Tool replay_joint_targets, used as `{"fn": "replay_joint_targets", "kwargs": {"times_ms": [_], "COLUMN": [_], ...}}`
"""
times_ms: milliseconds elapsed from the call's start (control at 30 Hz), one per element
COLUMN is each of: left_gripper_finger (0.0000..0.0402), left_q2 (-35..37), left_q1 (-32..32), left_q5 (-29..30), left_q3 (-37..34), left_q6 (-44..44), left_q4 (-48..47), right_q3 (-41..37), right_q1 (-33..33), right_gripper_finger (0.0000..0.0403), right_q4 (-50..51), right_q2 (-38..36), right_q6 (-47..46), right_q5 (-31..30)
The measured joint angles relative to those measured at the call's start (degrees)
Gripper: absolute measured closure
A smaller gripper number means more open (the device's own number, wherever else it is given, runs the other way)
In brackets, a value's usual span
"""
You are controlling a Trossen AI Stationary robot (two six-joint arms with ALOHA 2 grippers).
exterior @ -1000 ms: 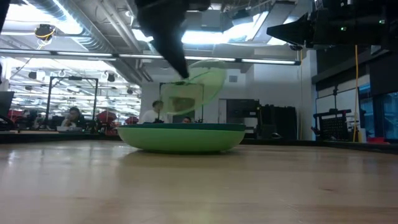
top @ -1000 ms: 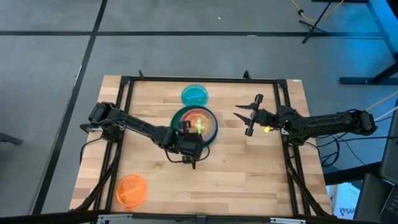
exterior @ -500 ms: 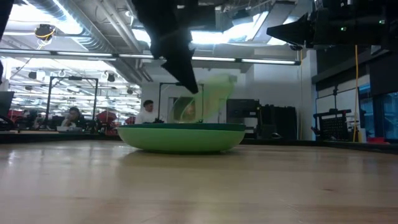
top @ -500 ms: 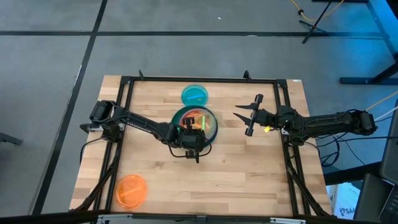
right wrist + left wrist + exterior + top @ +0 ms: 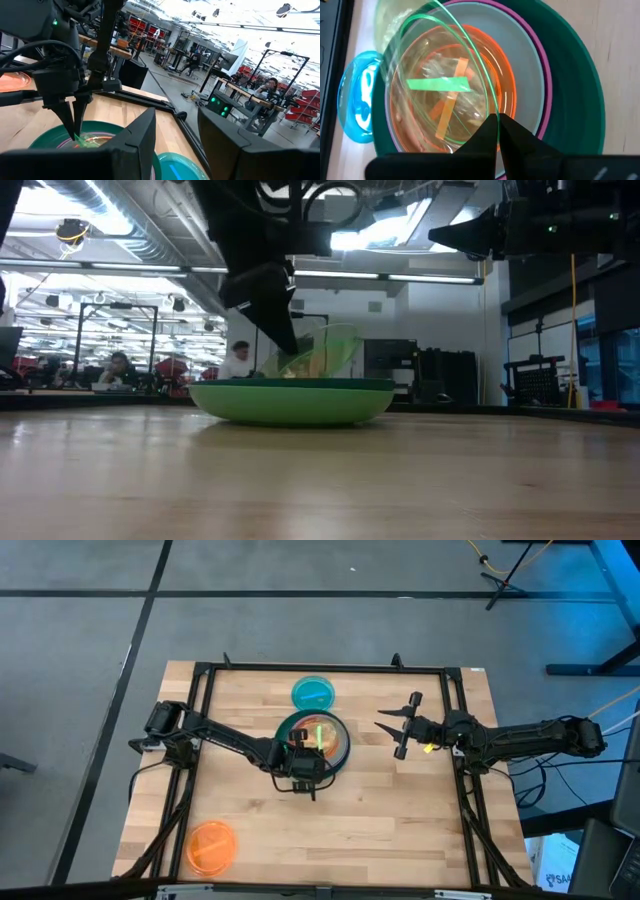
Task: Stack plastic plates
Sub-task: Stack the light green plate on top of the top orange plate, then stack the light blue plate on top of the light green plate
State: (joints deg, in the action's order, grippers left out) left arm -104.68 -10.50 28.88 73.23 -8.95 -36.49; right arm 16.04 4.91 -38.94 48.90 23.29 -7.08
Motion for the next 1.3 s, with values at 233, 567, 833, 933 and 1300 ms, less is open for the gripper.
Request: {"fn": "replay_joint_targets", "kwargs": {"times_ms": [233, 567, 833, 933, 1300], "left_gripper_finger": [0.0395, 0.0332, 0.0277, 0.0275, 0.0274], "left_q2": [0.0, 0.0, 0.96, 2.16, 7.15], "left_q1": [0.05, 0.11, 1.2, 1.95, 9.16], "left_q5": [-0.12, -4.85, -11.1, -10.98, -2.19], "left_q3": [-0.3, -0.3, 1.97, 3.72, 4.2], "left_q6": [-1.5, -7.48, -10.6, -10.61, -10.45], "left_q4": [0.11, 0.01, -2.51, -3.33, -3.39], "right_q3": [0.0, 0.01, 0.01, 0.01, 0.02], "right_q1": [0.0, 0.0, 0.01, 0.02, 0.02], "right_gripper_finger": [0.0259, 0.0259, 0.0259, 0.0259, 0.0259], "right_q4": [-0.12, -0.11, -0.12, -0.06, 0.05], "right_q2": [0.0, 0.0, 0.0, 0.0, 0.0], "right_q6": [0.02, 0.02, 0.0, 0.0, 0.0], "right_q5": [-0.02, -0.01, -0.02, 0.0, 0.0]}}
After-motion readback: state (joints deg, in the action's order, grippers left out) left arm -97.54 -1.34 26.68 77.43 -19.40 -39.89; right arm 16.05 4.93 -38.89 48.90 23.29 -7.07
